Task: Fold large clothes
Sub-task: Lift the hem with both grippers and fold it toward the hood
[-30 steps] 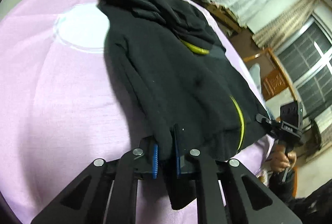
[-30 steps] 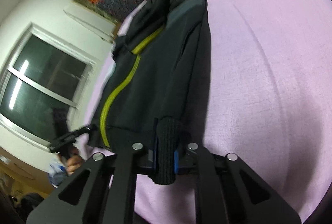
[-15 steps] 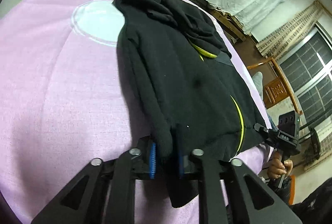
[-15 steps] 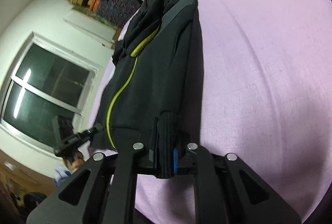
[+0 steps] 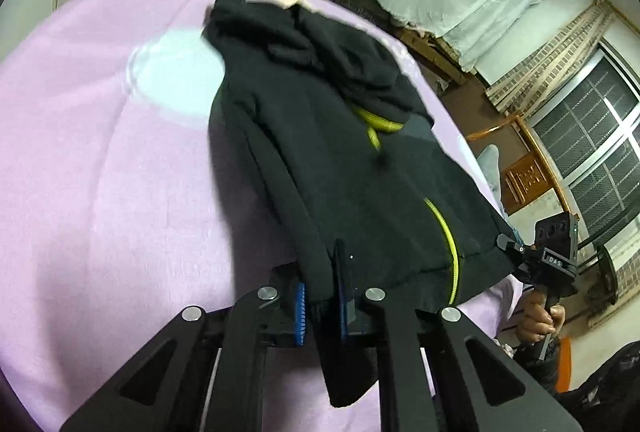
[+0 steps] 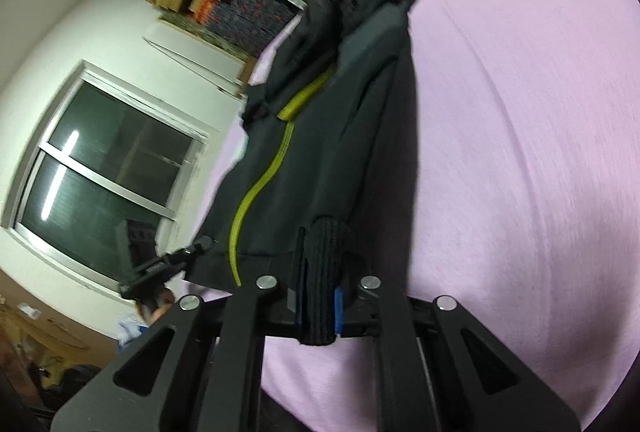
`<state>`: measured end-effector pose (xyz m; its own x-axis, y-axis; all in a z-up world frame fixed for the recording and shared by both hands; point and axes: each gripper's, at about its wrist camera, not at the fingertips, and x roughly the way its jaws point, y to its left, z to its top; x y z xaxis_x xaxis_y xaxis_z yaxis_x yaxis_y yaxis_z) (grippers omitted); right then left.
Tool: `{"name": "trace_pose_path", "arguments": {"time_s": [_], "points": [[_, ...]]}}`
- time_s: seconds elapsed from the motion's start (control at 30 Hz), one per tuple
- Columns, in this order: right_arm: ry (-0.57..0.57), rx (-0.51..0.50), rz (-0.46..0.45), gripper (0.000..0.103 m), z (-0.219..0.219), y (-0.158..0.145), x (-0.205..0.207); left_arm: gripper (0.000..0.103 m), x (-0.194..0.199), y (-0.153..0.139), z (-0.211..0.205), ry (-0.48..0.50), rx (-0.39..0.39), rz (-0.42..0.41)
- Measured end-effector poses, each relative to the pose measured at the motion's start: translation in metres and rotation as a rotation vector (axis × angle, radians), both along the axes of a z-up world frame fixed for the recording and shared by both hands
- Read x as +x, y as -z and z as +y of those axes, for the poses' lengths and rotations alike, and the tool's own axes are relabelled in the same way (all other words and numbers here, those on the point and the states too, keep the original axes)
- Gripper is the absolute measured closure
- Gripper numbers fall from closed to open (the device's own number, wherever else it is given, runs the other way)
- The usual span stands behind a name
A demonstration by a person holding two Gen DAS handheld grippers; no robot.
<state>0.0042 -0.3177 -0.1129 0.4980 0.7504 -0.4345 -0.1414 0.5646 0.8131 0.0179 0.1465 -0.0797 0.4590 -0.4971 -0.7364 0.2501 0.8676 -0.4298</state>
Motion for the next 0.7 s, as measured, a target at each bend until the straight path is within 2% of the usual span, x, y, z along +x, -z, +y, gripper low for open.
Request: {"name": "trace_pose_path", "arguments": {"time_s": [0.3, 0.53, 0.7], "points": [[-0.009, 0.042, -0.09, 0.094, -0.003, -0.049, 0.024, 0.091, 0.023, -0.061, -0.011, 0.011, 0.037, -0.132], [-0.009, 0.046, -0.132, 0.094, -0.004, -0.086, 0.063, 0.091, 0.053, -0.09, -0.022, 0.008, 0.065, -0.189], [0.001, 0.065, -0.136, 0.094, -0.006, -0.101, 0.1, 0.091, 0.085, -0.106, -0.029, -0.002, 0.087, -0.199]]}}
